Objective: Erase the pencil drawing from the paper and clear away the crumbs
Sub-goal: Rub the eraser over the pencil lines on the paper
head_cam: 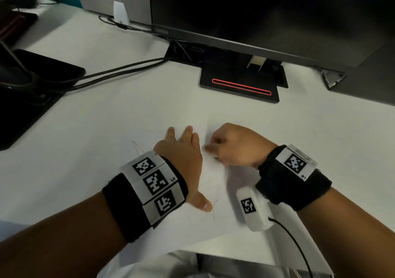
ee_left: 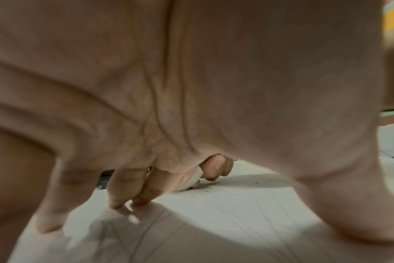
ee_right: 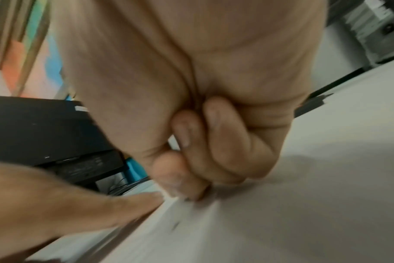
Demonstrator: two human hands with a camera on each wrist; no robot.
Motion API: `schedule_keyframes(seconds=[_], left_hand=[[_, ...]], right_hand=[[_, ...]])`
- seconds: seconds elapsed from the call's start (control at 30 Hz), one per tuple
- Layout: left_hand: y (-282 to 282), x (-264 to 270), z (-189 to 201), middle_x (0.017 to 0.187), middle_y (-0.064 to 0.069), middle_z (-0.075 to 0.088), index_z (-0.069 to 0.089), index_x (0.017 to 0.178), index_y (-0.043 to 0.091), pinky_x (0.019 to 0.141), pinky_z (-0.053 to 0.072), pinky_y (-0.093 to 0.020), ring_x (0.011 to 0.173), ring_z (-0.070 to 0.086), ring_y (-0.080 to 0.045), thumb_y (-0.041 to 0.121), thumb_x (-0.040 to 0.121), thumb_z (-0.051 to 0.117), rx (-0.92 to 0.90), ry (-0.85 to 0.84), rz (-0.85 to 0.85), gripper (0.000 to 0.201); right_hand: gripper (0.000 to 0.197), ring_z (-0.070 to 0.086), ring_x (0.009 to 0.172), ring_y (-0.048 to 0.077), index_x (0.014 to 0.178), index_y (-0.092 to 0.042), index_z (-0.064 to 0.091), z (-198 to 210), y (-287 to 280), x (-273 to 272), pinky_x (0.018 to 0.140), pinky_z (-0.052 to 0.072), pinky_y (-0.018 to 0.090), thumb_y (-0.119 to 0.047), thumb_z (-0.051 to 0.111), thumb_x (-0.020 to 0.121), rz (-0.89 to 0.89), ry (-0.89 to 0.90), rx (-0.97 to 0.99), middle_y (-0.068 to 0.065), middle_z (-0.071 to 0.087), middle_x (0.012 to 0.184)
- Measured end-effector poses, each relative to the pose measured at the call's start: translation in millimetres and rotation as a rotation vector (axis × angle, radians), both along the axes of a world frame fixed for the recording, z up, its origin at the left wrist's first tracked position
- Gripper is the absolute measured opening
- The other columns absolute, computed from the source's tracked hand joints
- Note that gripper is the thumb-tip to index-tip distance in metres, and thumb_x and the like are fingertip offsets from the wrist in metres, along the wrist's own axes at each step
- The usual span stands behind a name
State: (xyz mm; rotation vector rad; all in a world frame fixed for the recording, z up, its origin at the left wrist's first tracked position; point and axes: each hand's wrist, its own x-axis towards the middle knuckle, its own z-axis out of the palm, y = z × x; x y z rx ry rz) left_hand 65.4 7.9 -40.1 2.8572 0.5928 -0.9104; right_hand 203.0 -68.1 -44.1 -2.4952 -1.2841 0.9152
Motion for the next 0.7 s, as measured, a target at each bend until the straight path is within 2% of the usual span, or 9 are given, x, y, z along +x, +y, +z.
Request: schedule_keyframes(seconds=[0.1, 0.17, 0.27, 0.33, 0.4, 0.47, 0.53, 0.6, 0.7], left_hand=[[0, 2, 2, 0.163, -0.01, -0.021, -0.02, 0.153, 0.005, 0.111, 0.033, -0.048, 0.15, -0.007, -0.043, 0.088, 0.059, 0.063, -0.008, 0.026, -0.003, 0.15], [1, 2, 1, 0.163, -0.01, -0.021, -0.02, 0.152, 0.005, 0.111, 0.034, -0.048, 0.15, -0.008, -0.043, 0.088, 0.059, 0.063, -0.009, 0.031, -0.003, 0.15], [1, 2, 2, 0.163, -0.009, -0.022, -0.02, 0.153, 0.005, 0.109, 0.037, -0.05, 0.149, -0.008, -0.044, 0.087, 0.06, 0.063, -0.018, 0.042, 0.006, 0.149], [1, 3, 2, 0.163, -0.011, -0.022, -0.019, 0.153, 0.004, 0.109, 0.037, -0.048, 0.149, -0.009, -0.045, 0.087, 0.061, 0.062, -0.016, 0.048, -0.01, 0.148], [1, 2, 2, 0.163, -0.011, -0.022, -0.019, 0.153, 0.004, 0.109, 0.036, -0.048, 0.149, -0.009, -0.045, 0.087, 0.061, 0.062, -0.018, 0.045, -0.013, 0.148], [2, 2, 3, 0.163, -0.011, -0.022, -0.02, 0.153, 0.004, 0.11, 0.035, -0.049, 0.149, -0.01, -0.045, 0.088, 0.061, 0.062, -0.018, 0.046, -0.014, 0.148], [3, 1, 3, 0.163, -0.012, -0.022, -0.019, 0.153, 0.003, 0.111, 0.034, -0.049, 0.149, -0.01, -0.045, 0.087, 0.062, 0.061, -0.017, 0.048, -0.025, 0.147], [3, 1, 3, 0.163, -0.011, -0.023, -0.019, 0.152, 0.004, 0.11, 0.036, -0.05, 0.149, -0.009, -0.045, 0.087, 0.061, 0.062, -0.027, 0.037, -0.017, 0.149], [3, 1, 0, 0.163, -0.01, -0.024, -0.02, 0.152, 0.004, 0.11, 0.036, -0.051, 0.149, -0.01, -0.044, 0.088, 0.06, 0.062, -0.03, 0.033, -0.015, 0.149]], right_hand=[[0.039, 0.049, 0.052, 0.017, 0.078, 0.007, 0.065, 0, 0, 14, 0.057, 0.045, 0.031, -0.028, 0.056, 0.094, -0.121, 0.008, 0.033, 0.01, 0.059, 0.064], [0.036, 0.053, 0.056, 0.022, 0.079, 0.007, 0.065, 1, 1, 21, 0.057, 0.048, 0.035, -0.025, 0.054, 0.091, -0.181, -0.042, 0.071, 0.016, 0.063, 0.069], [0.039, 0.064, 0.068, 0.028, 0.079, 0.002, 0.068, -3, 5, 6, 0.07, 0.055, 0.04, -0.031, 0.054, 0.094, -0.052, -0.042, 0.047, 0.017, 0.071, 0.079], [0.041, 0.058, 0.061, 0.025, 0.079, 0.004, 0.068, -5, 6, 2, 0.066, 0.053, 0.037, -0.032, 0.056, 0.095, -0.022, -0.01, 0.04, 0.018, 0.069, 0.075], [0.04, 0.051, 0.057, 0.02, 0.078, 0.007, 0.065, -5, 5, 15, 0.059, 0.047, 0.033, -0.028, 0.056, 0.094, -0.135, -0.012, 0.059, 0.016, 0.06, 0.067], [0.038, 0.052, 0.058, 0.023, 0.076, 0.007, 0.063, -3, 5, 22, 0.059, 0.046, 0.033, -0.026, 0.055, 0.094, -0.198, -0.046, 0.092, 0.012, 0.058, 0.066], [0.039, 0.055, 0.058, 0.024, 0.07, 0.002, 0.062, -3, 6, 13, 0.061, 0.05, 0.035, -0.027, 0.054, 0.094, -0.127, -0.047, 0.073, 0.012, 0.062, 0.066], [0.039, 0.05, 0.054, 0.019, 0.064, -0.005, 0.059, -3, 6, 5, 0.058, 0.046, 0.033, -0.028, 0.054, 0.094, -0.058, -0.009, 0.04, 0.009, 0.057, 0.062], [0.036, 0.053, 0.061, 0.02, 0.064, -0.004, 0.056, -5, 4, 25, 0.056, 0.041, 0.026, -0.025, 0.054, 0.093, -0.155, -0.098, 0.047, 0.006, 0.057, 0.065]])
